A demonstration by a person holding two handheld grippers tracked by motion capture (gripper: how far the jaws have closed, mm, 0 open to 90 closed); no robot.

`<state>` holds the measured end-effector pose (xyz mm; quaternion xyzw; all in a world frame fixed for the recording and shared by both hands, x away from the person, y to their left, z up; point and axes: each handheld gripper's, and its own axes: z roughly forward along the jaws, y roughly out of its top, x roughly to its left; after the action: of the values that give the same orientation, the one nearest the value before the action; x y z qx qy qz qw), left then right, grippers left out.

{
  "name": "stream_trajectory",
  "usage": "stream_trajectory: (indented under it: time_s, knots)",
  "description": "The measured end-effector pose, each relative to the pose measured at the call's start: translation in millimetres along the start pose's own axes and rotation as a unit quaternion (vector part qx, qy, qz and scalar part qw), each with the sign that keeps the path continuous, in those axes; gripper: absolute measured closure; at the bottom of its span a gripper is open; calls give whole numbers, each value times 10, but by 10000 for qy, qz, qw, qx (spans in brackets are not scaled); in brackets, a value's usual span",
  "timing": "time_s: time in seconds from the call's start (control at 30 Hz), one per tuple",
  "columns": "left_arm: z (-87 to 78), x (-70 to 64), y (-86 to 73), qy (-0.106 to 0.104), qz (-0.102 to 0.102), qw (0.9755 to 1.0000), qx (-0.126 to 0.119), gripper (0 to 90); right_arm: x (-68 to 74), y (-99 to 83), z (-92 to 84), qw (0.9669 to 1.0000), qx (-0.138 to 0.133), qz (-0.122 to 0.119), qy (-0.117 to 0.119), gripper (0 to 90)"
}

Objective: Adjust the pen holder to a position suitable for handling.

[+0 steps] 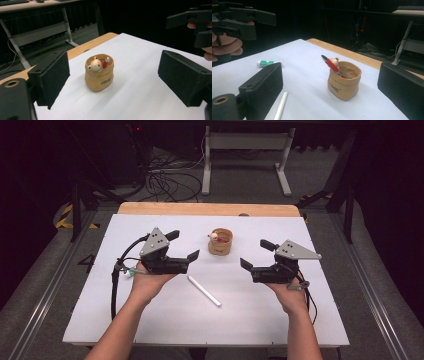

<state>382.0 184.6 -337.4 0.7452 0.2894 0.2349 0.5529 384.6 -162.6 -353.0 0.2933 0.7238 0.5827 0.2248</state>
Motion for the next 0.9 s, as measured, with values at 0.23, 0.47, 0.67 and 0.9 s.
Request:
stream_trajectory:
  time_s: [0.23, 0.47, 0.67, 0.9]
  knots:
    - [-131, -13, -77, -60, 4, 10000, 18, 109, 64, 16, 30, 9999, -62, -44, -93, 117]
    - [-245, -35, -149, -37, 40, 10000, 39, 107, 197, 19, 139, 10000, -15, -70, -20, 188]
    - [-314, -65, -204, -51, 48, 10000, 20, 107, 309, 4, 252, 9997, 146, -165, -113, 266]
    - [-412, -90, -286, -50, 36, 10000, 51, 103, 375, -24, 334, 9995, 198, -107, -223, 307]
